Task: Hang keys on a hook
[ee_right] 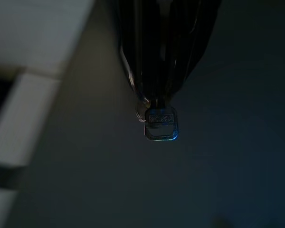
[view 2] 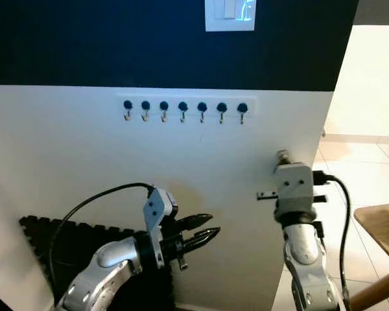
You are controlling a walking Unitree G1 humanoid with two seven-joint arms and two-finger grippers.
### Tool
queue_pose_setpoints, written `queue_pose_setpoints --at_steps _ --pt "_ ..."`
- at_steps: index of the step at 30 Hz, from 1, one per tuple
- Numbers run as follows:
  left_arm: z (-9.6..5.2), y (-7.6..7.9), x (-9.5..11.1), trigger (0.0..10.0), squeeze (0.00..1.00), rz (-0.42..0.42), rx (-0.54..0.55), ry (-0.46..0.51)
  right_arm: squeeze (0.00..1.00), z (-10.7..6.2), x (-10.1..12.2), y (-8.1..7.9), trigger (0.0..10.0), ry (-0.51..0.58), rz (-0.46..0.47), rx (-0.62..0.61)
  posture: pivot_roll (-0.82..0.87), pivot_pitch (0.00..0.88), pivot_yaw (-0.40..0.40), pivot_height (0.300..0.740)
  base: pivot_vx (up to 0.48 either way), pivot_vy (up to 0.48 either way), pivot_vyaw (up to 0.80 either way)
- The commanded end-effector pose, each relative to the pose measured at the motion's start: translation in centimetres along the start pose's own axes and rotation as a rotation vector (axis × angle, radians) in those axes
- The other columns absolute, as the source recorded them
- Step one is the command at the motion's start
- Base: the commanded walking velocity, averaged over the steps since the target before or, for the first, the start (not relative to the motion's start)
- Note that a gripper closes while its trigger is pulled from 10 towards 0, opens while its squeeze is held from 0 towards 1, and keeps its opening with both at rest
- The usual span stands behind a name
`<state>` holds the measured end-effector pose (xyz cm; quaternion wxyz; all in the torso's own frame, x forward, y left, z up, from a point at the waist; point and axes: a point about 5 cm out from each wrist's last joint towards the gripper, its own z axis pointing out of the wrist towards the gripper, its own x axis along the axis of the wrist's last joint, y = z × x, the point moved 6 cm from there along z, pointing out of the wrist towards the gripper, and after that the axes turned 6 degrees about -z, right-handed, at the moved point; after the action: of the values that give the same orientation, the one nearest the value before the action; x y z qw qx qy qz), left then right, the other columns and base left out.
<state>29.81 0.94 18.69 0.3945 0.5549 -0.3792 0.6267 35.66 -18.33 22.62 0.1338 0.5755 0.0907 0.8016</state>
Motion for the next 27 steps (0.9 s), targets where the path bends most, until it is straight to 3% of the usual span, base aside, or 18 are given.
queue_pose_setpoints --at_steps 1,4,5,6,7,8,10,13,14,17,21,27 --pt "-0.4 0.1 -1.0 10.0 0.0 0.017 -0.006 -0.054 0.0 -0.7 -2.2 -1.4 10.0 -0.093 0.046 0.089 0.01 0.062 0.044 0.74 0.0 0.0 0.0" --pt "-0.8 0.2 -2.0 10.0 0.0 0.039 -0.018 -0.107 0.0 -2.9 -7.3 -2.6 10.0 -0.315 -0.031 0.261 0.01 0.059 0.043 0.74 0.0 0.0 0.0" --pt "-1.0 0.3 -2.3 10.0 0.0 0.041 -0.022 -0.12 0.0 -4.5 -9.7 -3.1 10.0 -0.429 -0.114 0.373 0.01 0.059 0.046 0.74 0.0 0.0 0.0" --pt "-1.0 0.3 -2.3 10.0 0.0 0.041 -0.022 -0.12 0.0 -4.5 -9.7 -3.1 10.0 -0.429 -0.114 0.373 0.01 0.059 0.046 0.74 0.0 0.0 0.0" --pt "-1.0 0.3 -2.5 10.0 0.0 0.044 -0.024 -0.131 0.0 -6.2 -11.8 -3.2 10.0 -0.53 -0.182 0.471 0.01 0.06 0.046 0.74 0.0 0.0 0.0" --pt "-1.0 0.3 -2.5 10.0 0.0 0.044 -0.024 -0.131 0.0 -6.2 -11.8 -3.2 10.0 -0.53 -0.182 0.471 0.01 0.06 0.046 0.74 0.0 0.0 0.0" --pt "-1.1 0.4 -2.9 10.0 0.0 0.048 -0.032 -0.149 0.0 -9.5 -15.7 -1.6 10.0 -0.751 -0.266 0.559 0.01 0.063 0.046 0.74 0.0 0.0 0.0" --pt "-1.1 0.5 -3.2 10.0 0.0 0.053 -0.038 -0.164 0.0 -13.0 -18.7 -0.2 10.0 -0.961 -0.311 0.64 0.01 0.066 0.045 0.74 0.0 0.0 0.0" --pt "-1.1 0.5 -3.2 10.0 0.0 0.053 -0.038 -0.164 0.0 -13.0 -18.7 -0.2 10.0 -0.961 -0.311 0.64 0.01 0.066 0.045 0.74 0.0 0.0 0.0" --pt "-1.0 0.7 -3.4 10.0 0.0 0.056 -0.045 -0.175 0.0 -15.2 -20.4 0.2 10.0 -1.075 -0.317 0.691 0.01 0.068 0.042 0.74 0.0 0.0 0.0" --pt "-1.3 1.1 -3.7 10.0 0.0 0.044 -0.053 -0.185 0.0 -15.6 -20.3 -0.7 10.0 -1.097 -0.218 0.689 0.02 0.073 0.047 0.74 0.0 0.0 0.0" --pt "-1.6 1.5 -4.1 10.0 0.0 0.037 -0.071 -0.205 0.0 -16.0 -19.8 -1.5 10.0 -1.121 -0.178 0.752 0.02 0.077 0.05 0.74 0.0 0.0 0.0"
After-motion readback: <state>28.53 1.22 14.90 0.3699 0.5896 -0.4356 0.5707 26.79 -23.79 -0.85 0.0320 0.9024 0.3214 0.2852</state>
